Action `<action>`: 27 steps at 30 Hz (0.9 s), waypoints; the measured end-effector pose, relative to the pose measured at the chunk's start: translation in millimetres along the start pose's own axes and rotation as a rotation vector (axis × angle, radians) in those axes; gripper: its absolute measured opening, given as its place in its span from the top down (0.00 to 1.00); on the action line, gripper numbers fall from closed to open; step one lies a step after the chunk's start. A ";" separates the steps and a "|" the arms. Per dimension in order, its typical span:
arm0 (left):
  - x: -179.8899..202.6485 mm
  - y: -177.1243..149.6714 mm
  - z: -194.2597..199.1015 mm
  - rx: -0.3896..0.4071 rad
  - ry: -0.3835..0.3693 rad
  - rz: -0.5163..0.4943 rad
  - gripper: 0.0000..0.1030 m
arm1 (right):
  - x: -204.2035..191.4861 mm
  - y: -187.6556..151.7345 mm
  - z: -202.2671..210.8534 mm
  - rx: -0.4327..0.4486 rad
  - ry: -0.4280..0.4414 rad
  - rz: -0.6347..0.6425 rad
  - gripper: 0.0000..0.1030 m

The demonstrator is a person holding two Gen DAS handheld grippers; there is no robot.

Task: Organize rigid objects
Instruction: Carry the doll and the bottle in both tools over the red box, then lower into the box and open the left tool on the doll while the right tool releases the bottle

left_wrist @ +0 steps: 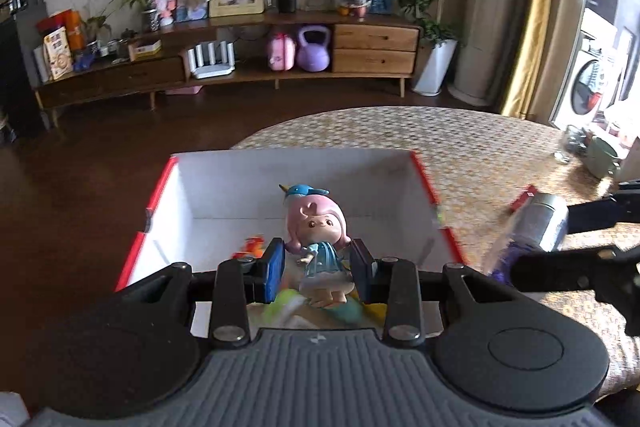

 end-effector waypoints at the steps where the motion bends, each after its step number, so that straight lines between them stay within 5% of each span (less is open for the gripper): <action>1: -6.7 1.0 -3.5 -0.005 0.004 0.006 0.66 | -2.2 0.7 -4.8 -0.006 -0.004 0.010 0.33; 12: -55.4 9.8 -49.2 -0.080 0.046 0.023 0.66 | -18.5 10.0 -62.6 -0.034 -0.056 0.112 0.33; 27: -62.4 20.1 -127.7 -0.212 0.062 -0.054 0.66 | -18.2 24.0 -162.0 -0.152 -0.131 0.180 0.33</action>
Point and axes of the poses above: each gripper's, at about its wrist camera, not at the fingertips, and z roughly against the way its jaws point, x to its right, y to its top, the point moved 3 cm from there along -z, roughly the way its jaws point, and after that the axes turned 4 degrees about -z, right-handed, at the moved point
